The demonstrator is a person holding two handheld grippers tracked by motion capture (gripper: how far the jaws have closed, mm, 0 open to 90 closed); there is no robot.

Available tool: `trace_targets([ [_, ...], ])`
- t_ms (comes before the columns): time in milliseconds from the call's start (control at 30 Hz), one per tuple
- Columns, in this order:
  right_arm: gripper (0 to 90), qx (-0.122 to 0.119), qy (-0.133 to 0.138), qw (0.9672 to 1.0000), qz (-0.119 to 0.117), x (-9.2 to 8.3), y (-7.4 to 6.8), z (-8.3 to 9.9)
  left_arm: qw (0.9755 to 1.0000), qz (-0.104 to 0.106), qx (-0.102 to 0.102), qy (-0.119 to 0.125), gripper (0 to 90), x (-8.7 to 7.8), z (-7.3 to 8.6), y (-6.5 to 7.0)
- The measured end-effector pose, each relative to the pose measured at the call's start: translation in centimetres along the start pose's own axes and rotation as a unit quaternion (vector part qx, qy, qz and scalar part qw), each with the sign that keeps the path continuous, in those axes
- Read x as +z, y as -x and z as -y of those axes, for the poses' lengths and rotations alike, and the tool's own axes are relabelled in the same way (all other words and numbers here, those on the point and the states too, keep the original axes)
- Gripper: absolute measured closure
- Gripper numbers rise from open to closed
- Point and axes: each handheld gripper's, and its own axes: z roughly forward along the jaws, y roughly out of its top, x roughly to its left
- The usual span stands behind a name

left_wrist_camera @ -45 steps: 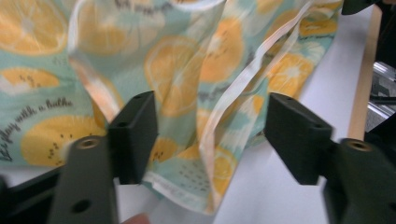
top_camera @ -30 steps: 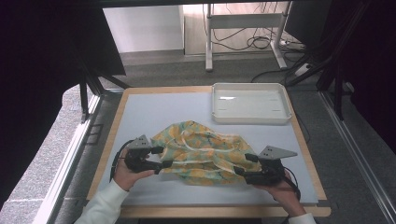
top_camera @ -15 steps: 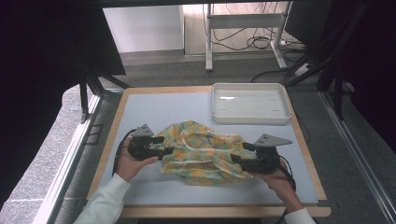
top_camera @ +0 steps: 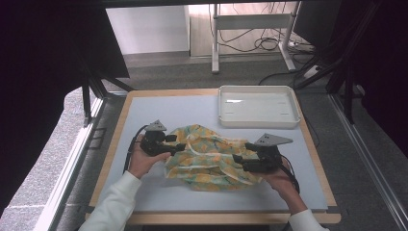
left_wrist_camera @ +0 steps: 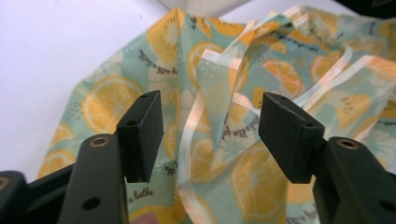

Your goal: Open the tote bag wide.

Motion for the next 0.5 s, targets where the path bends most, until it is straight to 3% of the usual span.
trace_targets([
  [33, 31.9, -0.001, 0.000, 1.0000, 0.001, 0.0, 0.0, 0.0, 1.0000, 0.002, 0.003, -0.006, 43.6, 0.2, 0.1, 0.0],
  [100, 31.9, 0.000, 0.001, 1.0000, 0.002, -0.2, 0.0, 0.1, 0.9996, 0.005, 0.016, -0.023, 53.7, 0.8, 0.5, 0.2],
  [300, 32.0, 0.001, -0.001, 1.0000, 0.007, -0.3, 0.1, 0.3, 0.9988, 0.024, 0.025, -0.035, 80.6, 1.3, 0.9, 0.5],
  [500, 32.2, 0.004, 0.000, 0.9999, 0.011, -0.4, 0.2, 0.4, 0.9986, 0.030, 0.030, -0.031, 89.1, 1.1, 0.8, 0.6],
])
